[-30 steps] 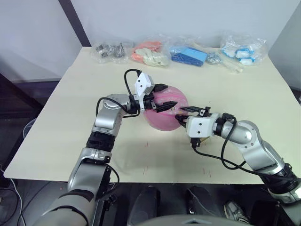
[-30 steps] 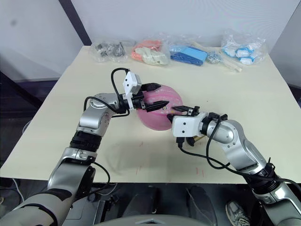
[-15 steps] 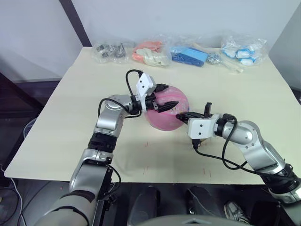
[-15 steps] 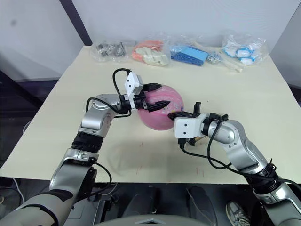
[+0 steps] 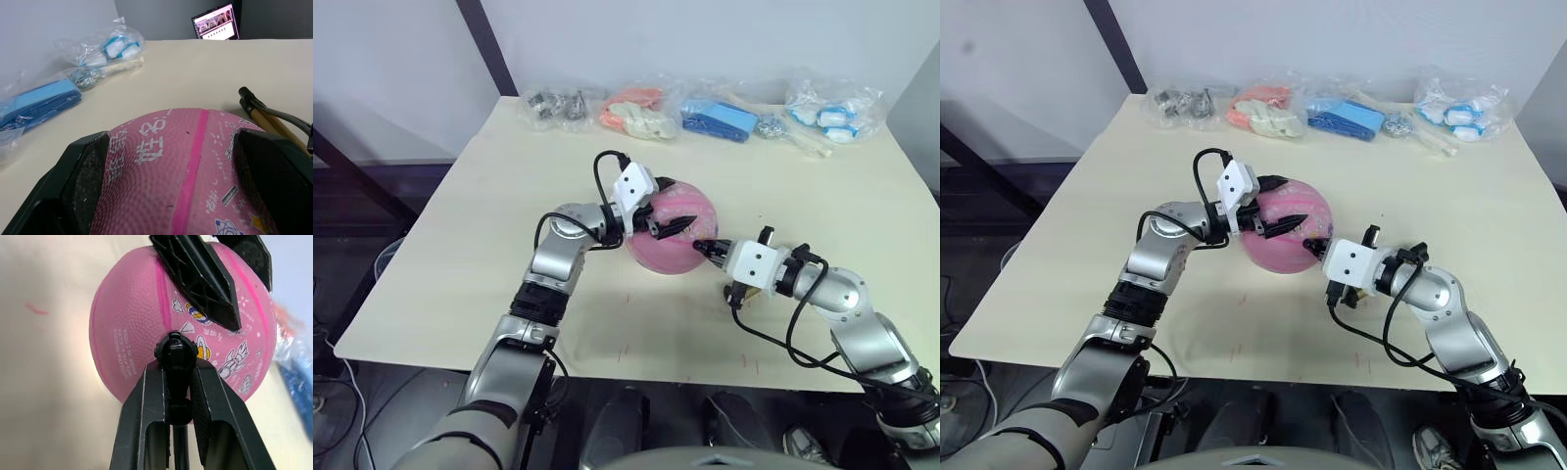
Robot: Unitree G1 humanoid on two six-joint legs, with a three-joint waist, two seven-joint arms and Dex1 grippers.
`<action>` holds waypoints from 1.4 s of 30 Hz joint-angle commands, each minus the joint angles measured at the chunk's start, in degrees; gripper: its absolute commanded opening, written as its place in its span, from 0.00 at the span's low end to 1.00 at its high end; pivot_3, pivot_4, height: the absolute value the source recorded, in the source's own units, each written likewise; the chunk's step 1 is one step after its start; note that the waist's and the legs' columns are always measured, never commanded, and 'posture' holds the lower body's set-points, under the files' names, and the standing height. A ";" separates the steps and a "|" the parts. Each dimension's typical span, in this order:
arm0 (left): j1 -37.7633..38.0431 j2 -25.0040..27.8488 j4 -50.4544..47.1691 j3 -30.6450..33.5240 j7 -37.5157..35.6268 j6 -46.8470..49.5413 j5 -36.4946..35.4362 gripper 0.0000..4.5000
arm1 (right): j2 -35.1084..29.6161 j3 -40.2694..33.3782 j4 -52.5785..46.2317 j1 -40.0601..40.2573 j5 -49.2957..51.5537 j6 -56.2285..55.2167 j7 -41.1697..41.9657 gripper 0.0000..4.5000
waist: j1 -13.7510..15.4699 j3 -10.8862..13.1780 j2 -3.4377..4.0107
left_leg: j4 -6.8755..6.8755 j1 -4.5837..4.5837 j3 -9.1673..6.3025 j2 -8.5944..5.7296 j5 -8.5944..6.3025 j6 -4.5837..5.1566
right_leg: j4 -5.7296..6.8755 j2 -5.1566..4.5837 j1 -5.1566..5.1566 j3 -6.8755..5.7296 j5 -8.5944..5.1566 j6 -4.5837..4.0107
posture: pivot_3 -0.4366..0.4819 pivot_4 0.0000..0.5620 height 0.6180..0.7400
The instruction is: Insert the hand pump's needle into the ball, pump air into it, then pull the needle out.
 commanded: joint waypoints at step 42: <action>5.32 2.06 11.96 -6.72 5.33 3.36 7.40 1.00 | -7.80 -9.65 -19.18 0.84 12.35 6.90 1.22 0.01 | 1.22 0.00 0.00 | -0.01 -0.08 -0.29 -0.68 -0.13 0.23 | -0.08 -0.73 0.15 -0.28 -0.28 0.46 | 0.48 0.27 1.00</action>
